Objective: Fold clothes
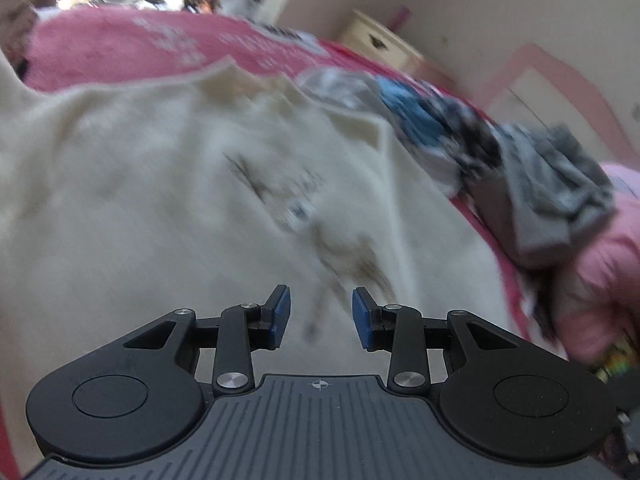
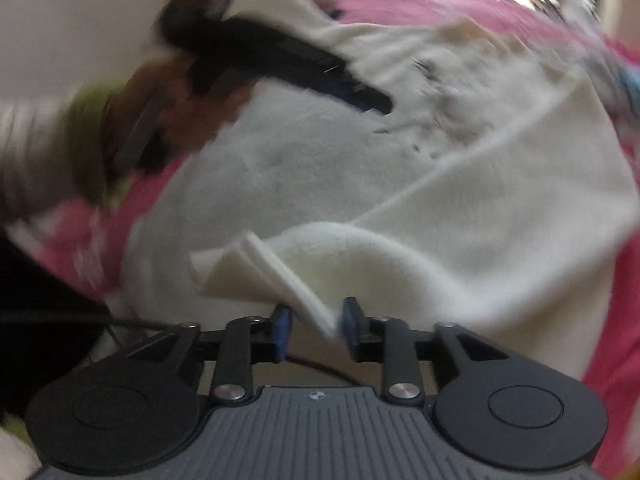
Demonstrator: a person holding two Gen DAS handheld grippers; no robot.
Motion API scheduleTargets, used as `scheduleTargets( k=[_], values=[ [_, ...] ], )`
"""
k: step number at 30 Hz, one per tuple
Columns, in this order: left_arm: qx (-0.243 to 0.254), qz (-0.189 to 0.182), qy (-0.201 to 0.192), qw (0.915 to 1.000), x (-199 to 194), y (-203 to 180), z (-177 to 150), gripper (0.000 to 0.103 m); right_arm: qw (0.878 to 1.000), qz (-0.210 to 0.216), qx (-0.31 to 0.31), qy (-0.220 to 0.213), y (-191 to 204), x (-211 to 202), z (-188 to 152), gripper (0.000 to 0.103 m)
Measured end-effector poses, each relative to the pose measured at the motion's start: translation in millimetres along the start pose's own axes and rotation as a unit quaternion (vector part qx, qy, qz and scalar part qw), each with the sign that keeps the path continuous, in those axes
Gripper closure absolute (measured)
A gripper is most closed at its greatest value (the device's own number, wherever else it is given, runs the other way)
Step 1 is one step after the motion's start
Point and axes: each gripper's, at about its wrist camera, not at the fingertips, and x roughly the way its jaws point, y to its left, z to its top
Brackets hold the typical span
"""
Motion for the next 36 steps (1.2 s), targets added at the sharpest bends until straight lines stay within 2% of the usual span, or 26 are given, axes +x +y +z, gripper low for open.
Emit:
scheduleTargets(
  k=[2, 3, 7, 11, 15, 17, 20, 22, 26, 31, 34, 36],
  values=[
    [0.008, -0.021, 0.020, 0.9996, -0.2, -9.4, -9.5, 0.069, 0.996, 0.027, 0.078, -0.019, -5.8, -5.4, -11.0, 0.059],
    [0.013, -0.031, 0.029, 0.9990, 0.0, -14.7, -14.4, 0.069, 0.990, 0.052, 0.126, -0.031, -10.0, -8.2, -17.9, 0.058],
    [0.029, -0.058, 0.059, 0.9962, 0.5, -32.5, -31.9, 0.067, 0.954, 0.124, 0.264, -0.075, -17.3, -12.4, -45.7, 0.057],
    [0.043, -0.064, 0.077, 0.9941, -0.9, -43.4, -44.4, 0.066, 0.917, 0.150, 0.353, -0.110, -13.2, -19.1, -75.3, 0.056],
    [0.041, -0.068, 0.086, 0.9931, -5.0, -49.1, -51.3, 0.066, 0.895, 0.135, 0.386, -0.176, -22.7, -43.1, -90.5, 0.056],
    [0.040, -0.071, 0.087, 0.9929, -8.0, -51.6, -54.5, 0.066, 0.881, 0.105, 0.410, -0.211, -34.9, -62.0, -94.6, 0.056],
    [0.049, -0.070, 0.097, 0.9916, -8.6, -58.2, -62.9, 0.066, 0.865, 0.047, 0.449, -0.221, -56.4, -75.8, -94.6, 0.057],
    [0.064, -0.065, 0.101, 0.9906, -9.0, -64.3, -71.3, 0.066, 0.858, 0.028, 0.471, -0.205, -68.5, -69.4, -86.8, 0.057],
    [0.103, -0.046, 0.105, 0.9881, -10.7, -74.8, -89.1, 0.066, 0.863, 0.008, 0.479, -0.161, -76.6, -40.8, -66.7, 0.057],
    [0.147, -0.038, 0.110, 0.9823, -19.5, -80.0, -99.9, 0.064, 0.859, 0.005, 0.499, -0.113, -77.0, -2.5, -61.2, 0.057],
    [0.121, -0.041, 0.107, 0.9860, -16.6, -71.0, -89.9, 0.064, 0.860, 0.030, 0.500, -0.102, -67.3, 8.0, -62.0, 0.057],
    [0.101, -0.037, 0.104, 0.9888, -10.7, -64.3, -81.0, 0.064, 0.861, 0.028, 0.498, -0.097, -62.7, 10.5, -63.9, 0.057]
  ],
)
